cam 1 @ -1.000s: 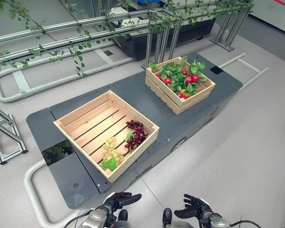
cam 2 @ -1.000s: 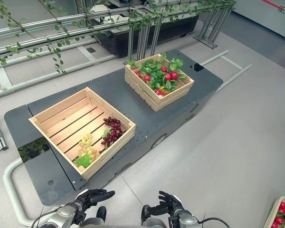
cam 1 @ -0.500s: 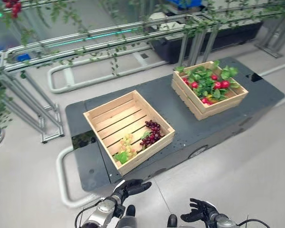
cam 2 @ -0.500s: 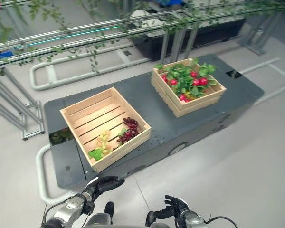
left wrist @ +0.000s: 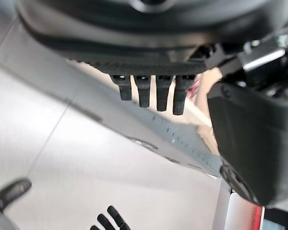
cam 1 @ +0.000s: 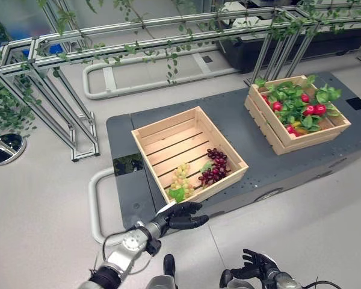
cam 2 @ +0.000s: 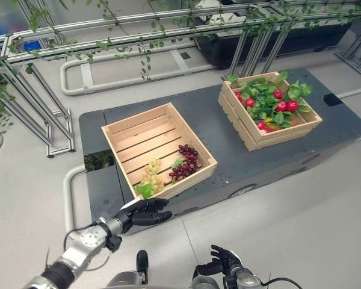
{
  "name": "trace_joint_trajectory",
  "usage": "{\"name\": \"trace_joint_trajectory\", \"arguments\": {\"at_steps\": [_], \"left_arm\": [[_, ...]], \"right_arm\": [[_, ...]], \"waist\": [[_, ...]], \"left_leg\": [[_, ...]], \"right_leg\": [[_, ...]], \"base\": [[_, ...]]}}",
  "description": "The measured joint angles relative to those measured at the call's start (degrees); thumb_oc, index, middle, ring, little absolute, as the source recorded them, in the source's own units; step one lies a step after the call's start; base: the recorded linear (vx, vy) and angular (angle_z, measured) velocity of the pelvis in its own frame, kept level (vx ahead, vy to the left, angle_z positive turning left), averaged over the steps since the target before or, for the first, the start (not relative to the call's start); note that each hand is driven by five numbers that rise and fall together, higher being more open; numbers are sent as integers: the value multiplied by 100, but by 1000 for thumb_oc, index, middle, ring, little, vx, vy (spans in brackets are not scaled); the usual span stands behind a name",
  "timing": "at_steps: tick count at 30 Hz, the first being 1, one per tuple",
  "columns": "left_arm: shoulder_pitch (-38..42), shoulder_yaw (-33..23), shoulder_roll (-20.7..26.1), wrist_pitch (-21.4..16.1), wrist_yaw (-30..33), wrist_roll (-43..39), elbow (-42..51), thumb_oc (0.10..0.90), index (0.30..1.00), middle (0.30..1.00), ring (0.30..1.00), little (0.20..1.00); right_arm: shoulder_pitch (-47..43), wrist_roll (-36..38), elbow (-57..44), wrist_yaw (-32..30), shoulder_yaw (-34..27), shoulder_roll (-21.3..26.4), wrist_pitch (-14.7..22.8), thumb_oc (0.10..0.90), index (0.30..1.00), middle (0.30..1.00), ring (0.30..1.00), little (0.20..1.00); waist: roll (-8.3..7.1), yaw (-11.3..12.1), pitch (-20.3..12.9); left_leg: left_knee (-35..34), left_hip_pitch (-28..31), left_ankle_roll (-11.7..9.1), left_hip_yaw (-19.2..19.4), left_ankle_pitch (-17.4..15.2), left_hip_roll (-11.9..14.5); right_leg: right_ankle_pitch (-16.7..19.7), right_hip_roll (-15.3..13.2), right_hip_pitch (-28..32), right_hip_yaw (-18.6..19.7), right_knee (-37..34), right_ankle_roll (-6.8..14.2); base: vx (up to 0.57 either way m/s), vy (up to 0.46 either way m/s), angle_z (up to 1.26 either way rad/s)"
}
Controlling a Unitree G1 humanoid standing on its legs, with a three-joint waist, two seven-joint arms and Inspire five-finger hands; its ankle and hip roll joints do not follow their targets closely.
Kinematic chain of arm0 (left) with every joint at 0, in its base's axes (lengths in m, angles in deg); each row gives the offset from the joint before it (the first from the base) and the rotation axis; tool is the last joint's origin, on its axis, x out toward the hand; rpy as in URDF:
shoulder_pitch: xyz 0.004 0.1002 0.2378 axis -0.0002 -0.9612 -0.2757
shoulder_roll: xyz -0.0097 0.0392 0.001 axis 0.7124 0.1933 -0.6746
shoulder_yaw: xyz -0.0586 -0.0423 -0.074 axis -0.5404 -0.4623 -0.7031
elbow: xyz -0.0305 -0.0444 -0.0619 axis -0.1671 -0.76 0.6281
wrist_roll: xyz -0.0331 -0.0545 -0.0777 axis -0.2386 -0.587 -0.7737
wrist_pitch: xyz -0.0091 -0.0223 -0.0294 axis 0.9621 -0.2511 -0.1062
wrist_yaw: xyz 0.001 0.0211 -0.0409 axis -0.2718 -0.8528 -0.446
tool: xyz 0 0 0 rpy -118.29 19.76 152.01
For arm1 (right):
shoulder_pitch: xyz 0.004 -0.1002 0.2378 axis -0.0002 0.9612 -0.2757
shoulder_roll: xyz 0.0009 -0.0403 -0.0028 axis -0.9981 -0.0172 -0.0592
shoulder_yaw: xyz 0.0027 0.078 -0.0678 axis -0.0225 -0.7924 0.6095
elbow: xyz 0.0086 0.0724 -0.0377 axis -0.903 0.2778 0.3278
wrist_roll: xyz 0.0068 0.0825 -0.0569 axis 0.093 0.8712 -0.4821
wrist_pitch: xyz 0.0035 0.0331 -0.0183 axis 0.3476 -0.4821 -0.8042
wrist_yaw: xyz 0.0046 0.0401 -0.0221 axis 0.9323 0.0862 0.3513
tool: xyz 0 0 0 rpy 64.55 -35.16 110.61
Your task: Pick up the fruits from the basket on one side to the basket on the other side
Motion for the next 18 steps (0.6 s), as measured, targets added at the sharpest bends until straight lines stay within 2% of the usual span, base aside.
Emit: {"name": "trace_joint_trajectory", "arguments": {"at_steps": [3,4,5,6,8,9,11,13,14,15,16,18], "left_arm": [[128,80,302,143,-332,5,451,800,900,900,900,900],[199,195,488,254,-526,8,751,800,900,900,900,900],[284,326,663,281,-669,8,992,800,900,900,900,900],[344,385,744,323,-776,8,1113,800,900,900,900,900],[496,561,935,393,-925,8,1387,800,900,900,900,900],[563,620,997,447,-961,8,1523,800,900,900,900,900],[621,673,1079,490,-919,8,1828,800,900,900,900,900],[631,670,1187,474,-888,2,2116,800,900,900,900,900],[632,660,1237,460,-890,1,2158,800,900,900,900,900],[618,576,1341,492,-981,-55,2308,800,900,900,900,900],[518,438,1317,551,-1032,-122,2531,800,900,900,900,900],[380,261,1292,633,-1159,-375,2900,800,900,900,900,900]], "right_arm": [[-9,-2,2,-7,-196,-16,41,800,900,900,900,900],[-11,-5,-20,-18,-191,-5,67,800,900,900,900,900],[8,-5,-72,-20,-186,-8,80,800,900,900,900,900],[30,-7,-102,-22,-176,-10,84,800,900,900,900,900],[59,-9,-105,-23,-167,-16,91,800,900,900,900,900],[102,-9,-97,-24,-168,-14,102,800,900,900,900,900],[102,-1,23,-22,-172,-27,176,800,900,900,900,900],[2,3,322,5,-165,-117,269,800,900,900,900,900],[-19,4,365,12,-164,-141,283,800,900,900,900,900],[28,32,416,21,-177,-211,322,800,900,900,900,900],[36,135,473,32,-223,-190,337,800,900,900,900,900],[36,179,417,34,-213,-105,336,800,900,900,900,900]], "waist": [[141,-4,16],[178,-11,20],[183,-21,25],[174,-28,20],[150,-27,15],[143,-42,12],[117,-55,1],[5,-48,-31],[-42,-25,-56],[-155,-67,-80],[-53,-132,-89],[28,-80,-106]], "left_leg": [[-15,182,136,20,-98,-68],[-26,252,189,44,-136,-69],[-30,289,237,57,-171,-69],[-36,297,247,57,-179,-75],[-44,290,250,47,-179,-101],[-52,283,247,10,-180,-122],[-52,214,217,-39,-174,-155],[-55,152,79,-216,-208,-164],[-58,119,21,-285,-206,-160],[-56,94,-130,-490,-189,-133],[-51,81,-320,-587,-136,93],[-50,74,-424,-541,-99,381]], "right_leg": [[-2,-157,-163,5,634,5],[-14,-233,-377,51,1142,20],[-55,-307,-620,176,1556,65],[-53,-344,-694,249,1660,70],[-47,-296,-832,421,1473,82],[-40,-265,-849,537,1110,91],[152,-234,-822,768,229,311],[625,-304,-765,949,-790,449],[671,-339,-760,961,-848,404],[951,-305,-698,949,-832,477],[952,-64,-590,913,-824,327],[860,218,-544,895,-825,177]], "base": [[61,166,-2],[74,46,-10],[73,-18,-6],[87,-109,1],[59,-164,6],[16,-210,16],[9,-265,22],[115,-501,32],[176,-439,59],[139,-306,79],[120,-291,75],[84,-222,33]]}}
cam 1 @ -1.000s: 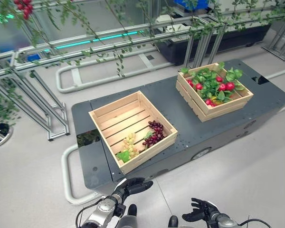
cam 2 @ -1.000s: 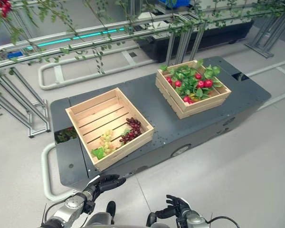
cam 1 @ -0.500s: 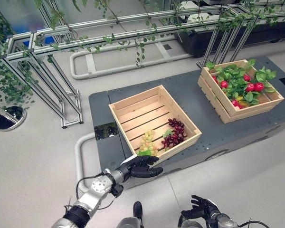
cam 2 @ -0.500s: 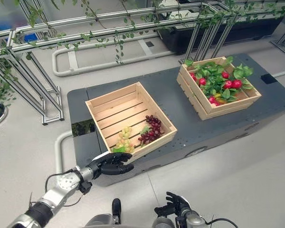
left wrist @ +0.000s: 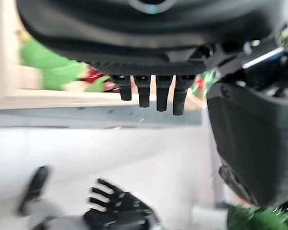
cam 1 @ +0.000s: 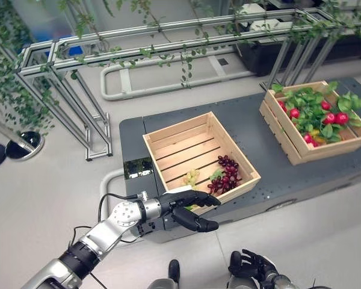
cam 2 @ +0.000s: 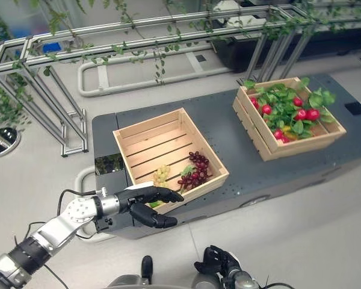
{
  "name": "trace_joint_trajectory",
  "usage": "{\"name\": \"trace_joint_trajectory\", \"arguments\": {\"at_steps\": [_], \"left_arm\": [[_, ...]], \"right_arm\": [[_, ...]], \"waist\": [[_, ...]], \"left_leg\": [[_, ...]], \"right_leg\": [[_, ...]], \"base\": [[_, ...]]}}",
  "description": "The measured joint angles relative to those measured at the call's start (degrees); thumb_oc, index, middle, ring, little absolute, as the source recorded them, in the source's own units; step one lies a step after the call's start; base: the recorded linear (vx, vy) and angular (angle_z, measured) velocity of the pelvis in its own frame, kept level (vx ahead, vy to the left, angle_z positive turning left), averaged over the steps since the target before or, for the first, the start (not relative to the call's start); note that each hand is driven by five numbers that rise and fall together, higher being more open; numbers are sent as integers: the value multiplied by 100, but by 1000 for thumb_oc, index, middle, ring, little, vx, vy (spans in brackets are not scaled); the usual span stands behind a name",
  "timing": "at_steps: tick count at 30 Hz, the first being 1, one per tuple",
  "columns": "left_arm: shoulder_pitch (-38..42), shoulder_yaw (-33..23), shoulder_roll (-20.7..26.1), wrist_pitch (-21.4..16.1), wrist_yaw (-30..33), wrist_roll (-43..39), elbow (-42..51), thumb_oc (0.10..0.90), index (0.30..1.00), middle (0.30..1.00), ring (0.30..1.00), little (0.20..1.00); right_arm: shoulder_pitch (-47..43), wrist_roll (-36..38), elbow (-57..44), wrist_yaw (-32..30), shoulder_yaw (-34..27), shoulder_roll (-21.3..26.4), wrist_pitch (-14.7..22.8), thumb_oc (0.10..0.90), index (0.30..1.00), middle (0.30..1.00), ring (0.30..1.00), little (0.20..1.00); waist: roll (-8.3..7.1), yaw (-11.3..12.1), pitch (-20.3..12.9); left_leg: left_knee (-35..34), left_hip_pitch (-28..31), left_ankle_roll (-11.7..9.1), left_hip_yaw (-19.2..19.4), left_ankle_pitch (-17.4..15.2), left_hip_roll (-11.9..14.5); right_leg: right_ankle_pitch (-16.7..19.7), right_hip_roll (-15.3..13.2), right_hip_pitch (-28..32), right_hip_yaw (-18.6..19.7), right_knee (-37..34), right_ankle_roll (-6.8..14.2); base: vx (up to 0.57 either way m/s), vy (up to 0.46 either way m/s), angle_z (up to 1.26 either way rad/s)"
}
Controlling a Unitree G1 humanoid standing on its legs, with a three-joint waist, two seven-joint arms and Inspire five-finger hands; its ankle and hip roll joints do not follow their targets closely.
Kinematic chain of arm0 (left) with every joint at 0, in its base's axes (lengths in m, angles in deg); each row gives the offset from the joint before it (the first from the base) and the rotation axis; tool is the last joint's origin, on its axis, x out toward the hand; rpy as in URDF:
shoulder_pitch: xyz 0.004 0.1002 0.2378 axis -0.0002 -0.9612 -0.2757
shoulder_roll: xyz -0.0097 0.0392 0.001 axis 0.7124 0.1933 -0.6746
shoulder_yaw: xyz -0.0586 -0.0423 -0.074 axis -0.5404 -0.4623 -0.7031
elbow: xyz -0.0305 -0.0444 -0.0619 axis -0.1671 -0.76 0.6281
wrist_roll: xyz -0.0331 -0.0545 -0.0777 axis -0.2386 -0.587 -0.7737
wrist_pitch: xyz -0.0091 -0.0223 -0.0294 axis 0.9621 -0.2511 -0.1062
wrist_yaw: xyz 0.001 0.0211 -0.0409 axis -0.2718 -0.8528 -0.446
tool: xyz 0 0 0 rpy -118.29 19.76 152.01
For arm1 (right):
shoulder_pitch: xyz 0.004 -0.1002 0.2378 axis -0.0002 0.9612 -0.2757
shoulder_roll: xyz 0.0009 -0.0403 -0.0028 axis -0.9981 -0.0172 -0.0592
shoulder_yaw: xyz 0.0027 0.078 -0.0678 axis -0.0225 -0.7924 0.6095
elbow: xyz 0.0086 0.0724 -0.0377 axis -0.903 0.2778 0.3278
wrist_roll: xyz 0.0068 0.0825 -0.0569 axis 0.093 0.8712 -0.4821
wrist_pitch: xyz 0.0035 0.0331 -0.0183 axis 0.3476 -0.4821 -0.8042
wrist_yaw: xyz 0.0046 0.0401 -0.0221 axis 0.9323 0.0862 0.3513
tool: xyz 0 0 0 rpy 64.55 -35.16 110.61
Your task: Pick up the fruits from the basket on one side to the basket on the other side
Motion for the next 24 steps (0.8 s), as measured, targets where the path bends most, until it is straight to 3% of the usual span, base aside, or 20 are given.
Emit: {"name": "trace_joint_trajectory", "arguments": {"at_steps": [3,7,8,12,17,19,24], "left_arm": [[22,-16,-93,48,-140,-590,583,800,900,900,900,900],[62,-18,-142,-62,92,-578,760,800,900,900,900,900],[50,-41,-127,-108,300,-552,757,800,900,900,900,900],[-98,-493,-89,-357,1037,-157,745,800,900,900,900,900],[-197,-1244,-220,-1054,2221,503,337,800,900,900,900,900],[-192,-1341,-229,-1316,2726,993,134,800,900,900,900,900],[-137,-1256,-228,-1450,3832,2197,-294,800,900,900,900,900]], "right_arm": [[-11,17,-100,-4,54,253,-2,800,900,900,900,900],[-2,26,-33,-6,54,438,-9,800,900,900,900,900],[48,25,-29,-6,48,442,-9,800,900,900,900,900],[186,28,-97,-8,35,383,13,800,900,900,900,900],[201,26,-196,-19,40,377,43,800,900,900,900,900],[214,25,-284,-24,70,377,85,800,900,900,900,900],[212,29,-324,-24,126,355,203,800,900,900,900,900]], "waist": [[19,8,-9],[72,-110,-21],[97,-106,-20],[105,-65,-19],[199,-43,-20],[224,-27,-10],[277,-13,42]], "left_leg": [[2,-14,-50,108,36,313],[-7,-42,-202,58,10,428],[-7,-54,-329,45,3,452],[-7,-93,-303,18,-12,415],[-5,-182,-307,-5,0,356],[-5,-233,-303,1,-2,342],[-4,-333,-299,30,2,327]], "right_leg": [[-93,308,43,-104,-1,-205],[-135,422,41,-158,-6,-264],[-136,437,39,-170,-7,-263],[-133,408,8,-172,-6,-257],[-114,372,-70,-176,-5,-231],[-113,365,-125,-171,-5,-225],[-99,353,-254,-144,-3,-210]], "base": [[65,-129,13],[53,-31,5],[61,16,5],[17,16,3],[4,23,2],[-35,35,-1],[-19,53,-3]]}}
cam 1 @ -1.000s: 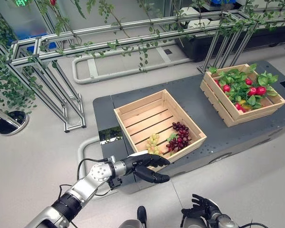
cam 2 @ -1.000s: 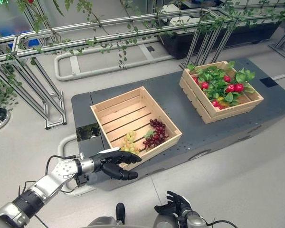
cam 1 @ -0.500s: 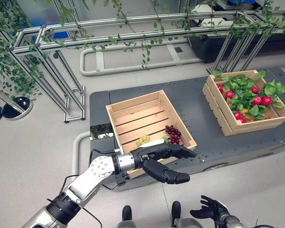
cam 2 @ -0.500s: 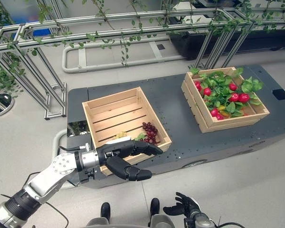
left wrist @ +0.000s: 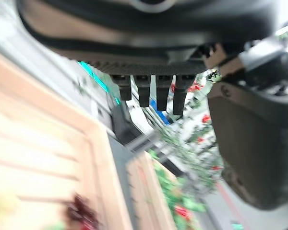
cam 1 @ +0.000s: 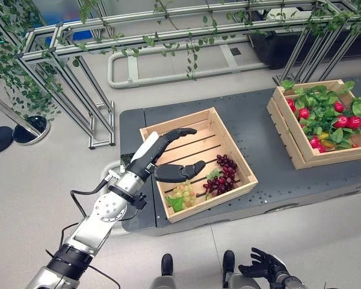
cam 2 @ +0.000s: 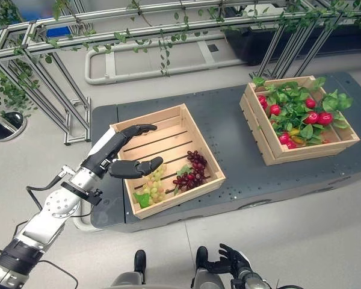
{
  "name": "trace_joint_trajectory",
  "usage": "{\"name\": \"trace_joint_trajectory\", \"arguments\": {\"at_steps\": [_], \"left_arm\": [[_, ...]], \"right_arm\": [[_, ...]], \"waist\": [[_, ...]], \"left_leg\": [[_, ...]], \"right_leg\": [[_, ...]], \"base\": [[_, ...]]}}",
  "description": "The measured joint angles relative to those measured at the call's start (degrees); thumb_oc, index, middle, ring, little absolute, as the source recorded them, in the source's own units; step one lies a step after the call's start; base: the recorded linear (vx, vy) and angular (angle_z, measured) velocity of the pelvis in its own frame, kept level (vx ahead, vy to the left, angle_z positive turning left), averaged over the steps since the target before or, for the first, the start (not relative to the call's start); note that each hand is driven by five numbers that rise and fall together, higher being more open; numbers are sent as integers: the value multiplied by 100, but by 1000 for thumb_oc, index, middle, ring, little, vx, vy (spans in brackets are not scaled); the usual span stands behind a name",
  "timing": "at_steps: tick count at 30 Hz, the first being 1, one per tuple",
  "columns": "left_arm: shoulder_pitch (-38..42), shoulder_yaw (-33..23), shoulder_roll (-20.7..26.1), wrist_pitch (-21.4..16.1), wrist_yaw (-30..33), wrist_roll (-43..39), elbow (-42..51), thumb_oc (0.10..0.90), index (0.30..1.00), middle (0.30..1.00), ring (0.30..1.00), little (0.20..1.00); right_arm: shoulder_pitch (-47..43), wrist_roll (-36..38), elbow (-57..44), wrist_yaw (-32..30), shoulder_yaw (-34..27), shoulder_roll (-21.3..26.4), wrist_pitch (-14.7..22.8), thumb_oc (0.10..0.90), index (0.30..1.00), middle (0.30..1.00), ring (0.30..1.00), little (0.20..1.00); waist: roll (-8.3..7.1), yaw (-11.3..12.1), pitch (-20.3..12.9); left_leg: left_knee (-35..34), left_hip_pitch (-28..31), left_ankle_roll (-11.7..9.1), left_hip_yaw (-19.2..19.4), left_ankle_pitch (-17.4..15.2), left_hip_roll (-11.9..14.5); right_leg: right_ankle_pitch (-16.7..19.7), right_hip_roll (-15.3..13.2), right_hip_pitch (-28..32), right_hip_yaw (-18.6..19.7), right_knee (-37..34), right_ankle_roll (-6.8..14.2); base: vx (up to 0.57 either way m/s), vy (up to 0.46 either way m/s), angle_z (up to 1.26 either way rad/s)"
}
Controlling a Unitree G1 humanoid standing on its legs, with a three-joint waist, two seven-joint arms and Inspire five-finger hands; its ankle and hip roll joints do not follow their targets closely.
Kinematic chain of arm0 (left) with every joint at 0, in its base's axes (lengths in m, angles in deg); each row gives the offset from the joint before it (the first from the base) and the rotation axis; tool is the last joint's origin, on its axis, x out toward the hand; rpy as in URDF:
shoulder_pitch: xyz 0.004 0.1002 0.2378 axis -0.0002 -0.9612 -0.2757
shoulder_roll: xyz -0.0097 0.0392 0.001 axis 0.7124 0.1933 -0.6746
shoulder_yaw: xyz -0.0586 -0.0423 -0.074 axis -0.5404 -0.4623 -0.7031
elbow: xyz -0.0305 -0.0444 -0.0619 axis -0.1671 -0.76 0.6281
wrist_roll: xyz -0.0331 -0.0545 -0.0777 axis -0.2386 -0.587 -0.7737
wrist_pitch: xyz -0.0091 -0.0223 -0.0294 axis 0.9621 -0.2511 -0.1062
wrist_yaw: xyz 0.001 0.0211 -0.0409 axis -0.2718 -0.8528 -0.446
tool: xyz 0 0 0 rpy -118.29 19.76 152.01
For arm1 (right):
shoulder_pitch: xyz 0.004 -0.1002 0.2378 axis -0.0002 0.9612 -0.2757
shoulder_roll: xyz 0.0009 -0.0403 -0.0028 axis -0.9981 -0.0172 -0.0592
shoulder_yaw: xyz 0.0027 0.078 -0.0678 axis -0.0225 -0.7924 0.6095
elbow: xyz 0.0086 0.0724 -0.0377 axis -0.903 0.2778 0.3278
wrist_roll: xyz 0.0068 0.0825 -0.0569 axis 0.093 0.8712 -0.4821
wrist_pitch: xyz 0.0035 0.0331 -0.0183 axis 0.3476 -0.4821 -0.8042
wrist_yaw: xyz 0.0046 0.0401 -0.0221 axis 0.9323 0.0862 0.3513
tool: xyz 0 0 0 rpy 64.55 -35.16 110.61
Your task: Pick up the fruits from the basket on one side to the basket on the other side
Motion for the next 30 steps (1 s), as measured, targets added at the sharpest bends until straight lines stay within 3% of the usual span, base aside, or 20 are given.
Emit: {"name": "trace_joint_trajectory", "arguments": {"at_steps": [4,11,16,18,21,25,27,30], "left_arm": [[343,331,294,56,626,698,-364,800,900,900,900,900],[1670,1610,690,543,1408,1787,-1190,800,900,900,900,900],[2771,2302,769,936,1564,2148,-1801,800,900,900,900,900],[3111,2549,774,1015,1614,2324,-2065,800,900,900,900,900],[3595,2913,834,1177,1636,2563,-2408,800,900,900,900,900],[3669,2986,863,1223,1624,2762,-2494,800,900,900,900,900],[3756,3090,987,1319,1495,2941,-2422,800,900,900,900,900],[3757,3095,1290,1458,1277,3144,-2153,800,900,900,900,900]], "right_arm": [[-18,-7,-169,-3,9,40,132,800,900,900,900,900],[-262,0,-745,-67,383,308,346,800,900,900,900,900],[-927,285,-1307,-24,680,568,378,800,900,900,900,900],[-1168,520,-1430,19,714,571,377,800,900,900,900,900],[-1524,734,-1667,21,861,591,385,800,900,900,900,900],[-1596,735,-1723,57,927,589,383,800,900,900,900,900],[-1592,735,-1709,77,920,643,376,800,900,900,900,900],[-1559,734,-1722,108,916,741,372,800,900,900,900,900]], "waist": [[4,-73,165],[6,-228,765],[-16,-299,1558],[-20,-399,1688],[-59,-434,1809],[-56,-497,1824],[-67,-483,1831],[-46,-493,1842]], "left_leg": [[0,-95,8,12,15,-8],[64,-360,14,56,45,-26],[284,-585,15,81,44,-35],[406,-779,15,59,43,-40],[720,-1190,16,48,42,-58],[898,-1337,29,29,31,-72],[1076,-1462,53,23,8,-145],[1213,-1665,92,13,-25,-232]], "right_leg": [[6,-2,-109,33,-1,8],[67,-11,-395,100,31,6],[88,-36,-649,145,248,-26],[74,-48,-839,134,382,-41],[-20,-102,-1343,159,844,-82],[-294,-154,-1709,190,1527,-102],[-527,-249,-1997,309,2027,-111],[-541,-335,-2280,358,2254,-92]], "base": [[-28,50,-2],[-54,18,-4],[-89,16,-7],[-94,25,4],[-101,31,-4],[-50,49,6],[-31,64,3],[-33,40,-3]]}}
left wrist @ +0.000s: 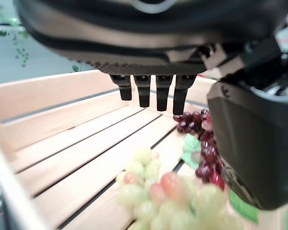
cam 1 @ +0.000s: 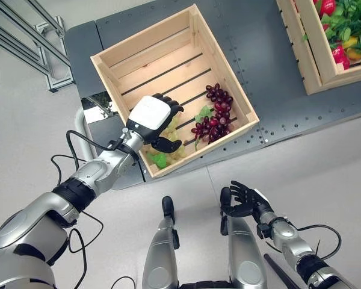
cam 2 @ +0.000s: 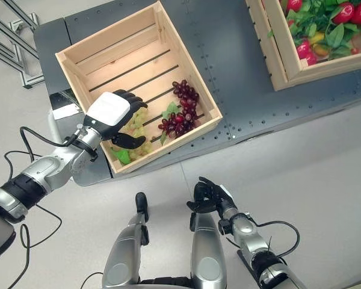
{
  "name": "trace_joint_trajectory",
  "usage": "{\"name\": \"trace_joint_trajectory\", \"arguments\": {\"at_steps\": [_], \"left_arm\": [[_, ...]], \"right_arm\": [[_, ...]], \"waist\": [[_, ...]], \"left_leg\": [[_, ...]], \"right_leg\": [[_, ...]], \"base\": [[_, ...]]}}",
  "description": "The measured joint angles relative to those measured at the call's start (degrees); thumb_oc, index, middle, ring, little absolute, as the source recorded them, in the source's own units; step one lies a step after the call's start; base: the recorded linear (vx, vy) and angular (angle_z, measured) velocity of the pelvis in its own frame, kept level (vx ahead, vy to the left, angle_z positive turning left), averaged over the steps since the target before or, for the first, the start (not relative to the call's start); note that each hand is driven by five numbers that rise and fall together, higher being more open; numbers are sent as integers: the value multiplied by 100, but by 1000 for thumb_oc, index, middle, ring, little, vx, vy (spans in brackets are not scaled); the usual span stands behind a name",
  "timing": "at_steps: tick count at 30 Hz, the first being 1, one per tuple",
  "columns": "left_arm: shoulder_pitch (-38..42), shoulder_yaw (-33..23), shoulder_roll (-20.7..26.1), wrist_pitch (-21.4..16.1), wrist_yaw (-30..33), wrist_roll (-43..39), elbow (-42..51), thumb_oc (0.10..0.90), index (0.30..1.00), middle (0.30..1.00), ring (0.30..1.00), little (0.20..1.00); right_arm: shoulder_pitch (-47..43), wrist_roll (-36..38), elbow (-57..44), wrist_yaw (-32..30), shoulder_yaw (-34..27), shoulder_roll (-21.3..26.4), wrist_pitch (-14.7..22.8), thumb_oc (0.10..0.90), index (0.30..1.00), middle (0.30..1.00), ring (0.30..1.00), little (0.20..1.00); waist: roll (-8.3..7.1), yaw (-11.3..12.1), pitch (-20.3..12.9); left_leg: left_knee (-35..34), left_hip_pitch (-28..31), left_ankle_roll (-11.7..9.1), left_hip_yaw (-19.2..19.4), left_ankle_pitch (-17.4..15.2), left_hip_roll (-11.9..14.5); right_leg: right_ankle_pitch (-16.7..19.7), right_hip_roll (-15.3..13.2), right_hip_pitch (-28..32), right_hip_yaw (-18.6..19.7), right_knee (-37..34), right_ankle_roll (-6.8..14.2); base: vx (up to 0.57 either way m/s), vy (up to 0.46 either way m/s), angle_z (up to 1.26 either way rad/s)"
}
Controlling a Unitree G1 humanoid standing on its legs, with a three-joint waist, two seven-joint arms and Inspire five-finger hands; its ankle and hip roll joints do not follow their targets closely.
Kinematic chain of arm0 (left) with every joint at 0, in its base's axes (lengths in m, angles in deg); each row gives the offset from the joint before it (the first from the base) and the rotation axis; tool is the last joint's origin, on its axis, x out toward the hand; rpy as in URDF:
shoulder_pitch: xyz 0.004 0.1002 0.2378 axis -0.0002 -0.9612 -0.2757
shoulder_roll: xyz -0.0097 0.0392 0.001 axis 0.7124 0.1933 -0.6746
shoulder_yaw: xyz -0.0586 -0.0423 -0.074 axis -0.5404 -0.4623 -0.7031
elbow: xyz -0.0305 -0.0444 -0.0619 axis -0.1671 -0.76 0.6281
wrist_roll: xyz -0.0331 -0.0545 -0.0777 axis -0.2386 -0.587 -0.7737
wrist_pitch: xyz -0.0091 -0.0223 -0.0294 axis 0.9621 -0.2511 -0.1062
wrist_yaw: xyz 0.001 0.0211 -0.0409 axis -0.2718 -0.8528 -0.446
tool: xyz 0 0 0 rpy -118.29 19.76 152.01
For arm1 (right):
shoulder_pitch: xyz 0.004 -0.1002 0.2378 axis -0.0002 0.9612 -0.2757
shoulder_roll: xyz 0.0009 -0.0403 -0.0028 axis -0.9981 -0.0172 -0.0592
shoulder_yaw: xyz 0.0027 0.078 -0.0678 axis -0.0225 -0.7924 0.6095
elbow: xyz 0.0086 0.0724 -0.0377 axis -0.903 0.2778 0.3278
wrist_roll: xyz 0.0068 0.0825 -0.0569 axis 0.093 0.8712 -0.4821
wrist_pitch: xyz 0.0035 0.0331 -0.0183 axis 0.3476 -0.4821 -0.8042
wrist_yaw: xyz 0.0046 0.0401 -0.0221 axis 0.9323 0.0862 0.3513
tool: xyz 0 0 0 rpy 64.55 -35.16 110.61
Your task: Pick up the fruits from the basket on one side to the basket on the other side
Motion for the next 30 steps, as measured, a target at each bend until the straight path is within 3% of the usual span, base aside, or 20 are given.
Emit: {"name": "trace_joint_trajectory", "arguments": {"at_steps": [10,18,22,30], "left_arm": [[-4,-367,422,177,-428,689,872,800,900,900,900,900],[139,-634,895,245,-747,1924,962,800,900,900,900,900],[375,-511,897,240,-758,2087,957,800,900,900,900,900],[788,172,646,226,-764,2435,572,800,900,900,900,900]], "right_arm": [[386,2,-56,2,-46,84,-61,800,900,900,900,900],[346,13,-174,1,-46,81,-62,800,900,900,900,900],[347,15,-143,1,-42,81,-62,800,900,900,900,900],[333,173,-109,1,-27,63,-61,800,900,900,900,900]], "waist": [[66,112,37],[83,178,46],[83,271,46],[78,205,45]], "left_leg": [[44,-184,-40,-66,41,-17],[6,-197,-42,-157,42,-2],[26,-193,-47,-161,45,-1],[41,-176,-49,-169,46,1]], "right_leg": [[26,-2,-167,-18,62,-2],[29,13,-102,-111,-14,-25],[36,13,-79,-113,-19,-16],[48,15,-37,-124,-51,0]], "base": [[0,-13,1],[2,-21,4],[4,-8,1],[2,-7,1]]}}
